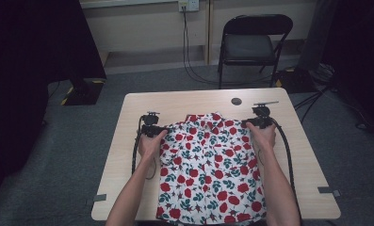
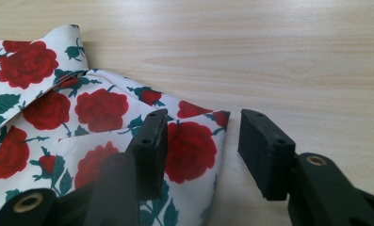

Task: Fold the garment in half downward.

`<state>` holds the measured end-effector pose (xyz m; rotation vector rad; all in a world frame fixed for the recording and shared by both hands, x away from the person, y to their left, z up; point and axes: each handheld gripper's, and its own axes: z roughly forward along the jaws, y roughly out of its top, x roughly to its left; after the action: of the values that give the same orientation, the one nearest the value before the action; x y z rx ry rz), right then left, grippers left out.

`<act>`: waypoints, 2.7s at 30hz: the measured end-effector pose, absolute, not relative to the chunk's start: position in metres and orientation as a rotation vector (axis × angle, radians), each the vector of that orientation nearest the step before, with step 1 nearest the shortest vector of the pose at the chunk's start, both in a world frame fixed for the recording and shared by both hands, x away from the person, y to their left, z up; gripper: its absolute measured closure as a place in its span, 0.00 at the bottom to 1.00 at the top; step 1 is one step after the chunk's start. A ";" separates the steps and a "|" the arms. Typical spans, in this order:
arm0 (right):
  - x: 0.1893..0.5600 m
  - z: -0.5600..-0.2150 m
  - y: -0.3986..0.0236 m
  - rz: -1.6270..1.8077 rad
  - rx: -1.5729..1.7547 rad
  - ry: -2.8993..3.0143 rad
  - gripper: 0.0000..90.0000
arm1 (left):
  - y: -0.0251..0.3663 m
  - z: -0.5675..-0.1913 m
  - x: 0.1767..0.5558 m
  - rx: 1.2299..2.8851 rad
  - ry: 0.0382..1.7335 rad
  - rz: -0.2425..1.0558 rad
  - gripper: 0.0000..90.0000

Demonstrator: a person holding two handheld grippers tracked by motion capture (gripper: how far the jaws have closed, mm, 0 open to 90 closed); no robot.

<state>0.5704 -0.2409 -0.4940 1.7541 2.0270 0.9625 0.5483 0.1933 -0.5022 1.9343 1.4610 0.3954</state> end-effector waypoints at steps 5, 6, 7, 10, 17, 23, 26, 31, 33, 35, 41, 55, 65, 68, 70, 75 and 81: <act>0.573 -0.497 -0.236 0.943 1.752 2.031 0.63 | 0.192 -0.502 0.549 1.939 1.460 0.413 0.59; 0.573 -0.497 -0.236 0.943 1.752 2.029 0.63 | 0.192 -0.502 0.548 1.937 1.461 0.423 0.61; 0.573 -0.497 -0.235 0.937 1.749 2.029 0.64 | 0.191 -0.503 0.548 1.946 1.449 0.430 0.62; 0.572 -0.497 -0.232 0.925 1.747 2.021 0.69 | 0.187 -0.503 0.547 1.946 1.452 0.442 0.70; 0.570 -0.499 -0.230 0.933 1.741 2.003 0.87 | 0.185 -0.504 0.546 1.956 1.430 0.437 0.89; 0.568 -0.500 -0.228 0.933 1.732 2.006 0.96 | 0.182 -0.505 0.544 1.934 1.432 0.455 0.96; 0.568 -0.499 -0.228 0.936 1.719 2.008 0.96 | 0.181 -0.505 0.543 1.928 1.439 0.463 0.97; 0.566 -0.496 -0.229 0.944 1.712 1.998 0.96 | 0.181 -0.504 0.542 1.930 1.434 0.472 0.97; 0.565 -0.494 -0.230 0.955 1.712 1.996 0.96 | 0.181 -0.504 0.541 1.925 1.432 0.478 0.97; 0.565 -0.493 -0.230 0.959 1.703 1.996 0.96 | 0.181 -0.503 0.540 1.922 1.435 0.475 0.97; 0.561 -0.487 -0.229 0.970 1.685 2.000 0.97 | 0.178 -0.499 0.536 1.942 1.415 0.502 0.97; 0.553 -0.472 -0.225 0.993 1.632 2.002 0.97 | 0.178 -0.488 0.528 1.915 1.400 0.530 0.97; 0.543 -0.457 -0.224 1.017 1.601 1.986 0.97 | 0.176 -0.479 0.516 1.897 1.376 0.557 0.97; 0.539 -0.455 -0.223 1.025 1.591 1.984 0.97 | 0.176 -0.478 0.513 1.892 1.368 0.551 0.97; 0.536 -0.454 -0.222 1.028 1.585 1.984 0.97 | 0.176 -0.476 0.510 1.885 1.359 0.553 0.97; 0.530 -0.449 -0.221 1.045 1.571 1.977 0.97 | 0.176 -0.472 0.505 1.879 1.342 0.553 0.98; 0.523 -0.441 -0.219 1.066 1.551 1.964 0.97 | 0.180 -0.466 0.498 1.858 1.327 0.553 0.97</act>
<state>0.5226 -0.2193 -0.4408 1.5505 1.9636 1.0655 0.4982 0.1796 -0.4661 1.8582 1.3269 0.5527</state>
